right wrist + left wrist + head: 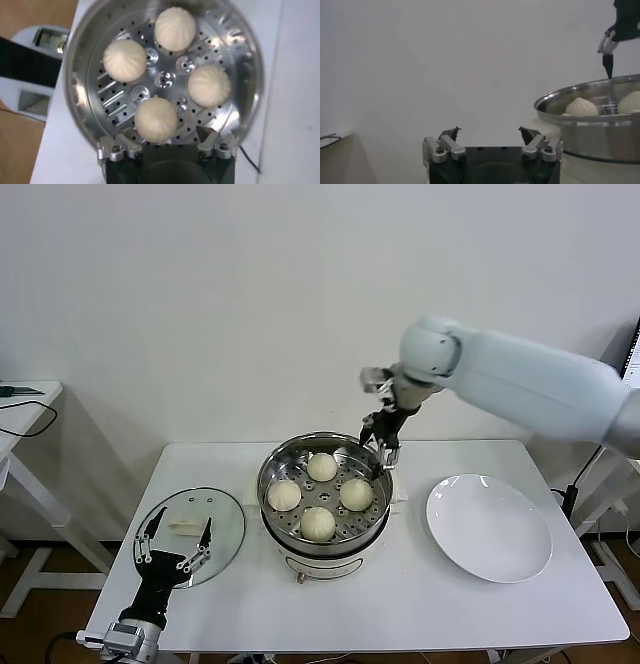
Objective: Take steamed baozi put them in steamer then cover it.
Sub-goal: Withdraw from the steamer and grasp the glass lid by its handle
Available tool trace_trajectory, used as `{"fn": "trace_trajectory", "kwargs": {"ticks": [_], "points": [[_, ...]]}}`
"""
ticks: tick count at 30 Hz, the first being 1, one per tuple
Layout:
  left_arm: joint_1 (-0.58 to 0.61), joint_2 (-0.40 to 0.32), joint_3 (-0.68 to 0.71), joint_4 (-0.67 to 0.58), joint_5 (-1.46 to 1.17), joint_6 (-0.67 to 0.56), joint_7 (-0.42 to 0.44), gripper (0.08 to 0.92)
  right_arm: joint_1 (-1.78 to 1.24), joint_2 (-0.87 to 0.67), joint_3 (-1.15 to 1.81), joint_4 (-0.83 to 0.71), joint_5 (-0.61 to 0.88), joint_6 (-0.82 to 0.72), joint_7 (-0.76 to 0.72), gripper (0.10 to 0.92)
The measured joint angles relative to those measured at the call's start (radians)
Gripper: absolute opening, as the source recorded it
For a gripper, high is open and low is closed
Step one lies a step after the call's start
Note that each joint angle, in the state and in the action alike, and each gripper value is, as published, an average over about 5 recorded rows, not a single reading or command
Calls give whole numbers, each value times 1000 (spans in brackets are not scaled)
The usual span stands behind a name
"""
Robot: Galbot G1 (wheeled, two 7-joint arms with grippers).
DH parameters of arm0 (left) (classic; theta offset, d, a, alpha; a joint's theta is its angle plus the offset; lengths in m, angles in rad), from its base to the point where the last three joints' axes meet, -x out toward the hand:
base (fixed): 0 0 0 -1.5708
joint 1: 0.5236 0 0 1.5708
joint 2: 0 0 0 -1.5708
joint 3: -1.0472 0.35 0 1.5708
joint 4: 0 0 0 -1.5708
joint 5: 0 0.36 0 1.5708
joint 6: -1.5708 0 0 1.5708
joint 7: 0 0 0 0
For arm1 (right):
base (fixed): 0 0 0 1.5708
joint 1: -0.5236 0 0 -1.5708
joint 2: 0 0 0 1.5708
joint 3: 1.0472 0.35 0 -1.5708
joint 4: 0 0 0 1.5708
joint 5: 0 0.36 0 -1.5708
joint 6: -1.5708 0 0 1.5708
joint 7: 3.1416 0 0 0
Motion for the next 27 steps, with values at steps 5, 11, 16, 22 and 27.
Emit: {"fn": "trace_trajectory", "kwargs": {"ticks": [5,11,16,22,27], "points": [[-7,6,-9,-16,-2,8,12,823,-71,-108,157,36,48,27,47,823],[-24,8,-8,-25,-6,21,20,823,-232,-248,383,103,148,116,223,823],[-42,2,0,-19,-11,14,19,823,-465,-339,611,188,231,218,442,823],[-55,7,9,0,-16,-13,2,823,-853,-358,975,311,282,331,718,823],[-56,15,11,2,-21,-32,-14,823,-1182,-288,1282,414,268,404,898,823]]}}
